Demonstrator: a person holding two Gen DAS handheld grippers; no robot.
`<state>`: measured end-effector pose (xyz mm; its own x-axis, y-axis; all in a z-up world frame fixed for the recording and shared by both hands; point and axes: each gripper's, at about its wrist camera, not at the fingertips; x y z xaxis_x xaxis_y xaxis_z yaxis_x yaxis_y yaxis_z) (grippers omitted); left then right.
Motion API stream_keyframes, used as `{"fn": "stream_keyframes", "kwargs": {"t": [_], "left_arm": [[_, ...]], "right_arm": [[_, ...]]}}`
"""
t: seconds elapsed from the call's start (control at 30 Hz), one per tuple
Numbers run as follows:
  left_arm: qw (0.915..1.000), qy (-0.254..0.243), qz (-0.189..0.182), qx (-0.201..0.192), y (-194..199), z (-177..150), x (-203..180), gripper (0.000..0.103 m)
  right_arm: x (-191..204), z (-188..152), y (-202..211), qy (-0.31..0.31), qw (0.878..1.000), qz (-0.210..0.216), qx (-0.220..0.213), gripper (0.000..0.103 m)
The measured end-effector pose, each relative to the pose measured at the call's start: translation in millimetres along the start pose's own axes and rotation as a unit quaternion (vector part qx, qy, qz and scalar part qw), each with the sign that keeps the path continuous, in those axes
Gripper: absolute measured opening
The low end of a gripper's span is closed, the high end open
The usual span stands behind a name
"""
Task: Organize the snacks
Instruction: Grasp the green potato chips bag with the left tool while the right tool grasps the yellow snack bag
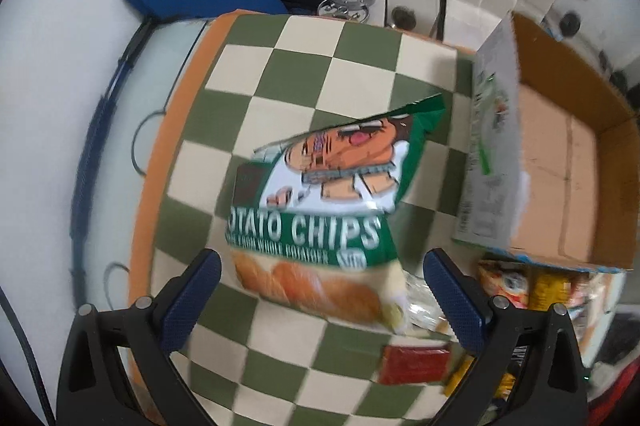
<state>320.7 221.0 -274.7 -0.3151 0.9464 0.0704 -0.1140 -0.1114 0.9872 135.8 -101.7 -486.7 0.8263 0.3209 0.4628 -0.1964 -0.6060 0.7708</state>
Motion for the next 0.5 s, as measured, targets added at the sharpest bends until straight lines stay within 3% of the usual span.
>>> {"fn": "stream_keyframes", "kwargs": {"t": [0.23, 0.4, 0.43, 0.5], "left_arm": [[0.9956, -0.062, 0.068, 0.018, -32, 15, -19, 0.103], [0.9894, -0.122, 0.07, 0.037, -51, 13, -38, 0.102], [0.9879, -0.131, 0.07, 0.044, -54, 12, -41, 0.099], [0.9841, -0.149, 0.082, 0.052, -60, 9, -45, 0.072]], "right_arm": [[29, -8, -5, 0.015, 0.999, -0.026, -0.011, 0.067], [30, -10, -9, 0.018, 0.999, -0.028, -0.013, 0.067], [33, -11, -12, 0.017, 0.999, -0.028, -0.012, 0.067], [37, -13, -15, 0.015, 0.999, -0.028, -0.01, 0.067]]}}
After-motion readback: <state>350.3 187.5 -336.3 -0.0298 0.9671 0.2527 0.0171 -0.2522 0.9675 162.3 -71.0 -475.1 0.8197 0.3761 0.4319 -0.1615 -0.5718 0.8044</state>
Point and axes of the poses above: each gripper's, at about its wrist camera, not at the fingertips, and y roughly against the way its jaws point, x to its left, z to its top, and after that the axes turned 3 degrees about y, right-handed
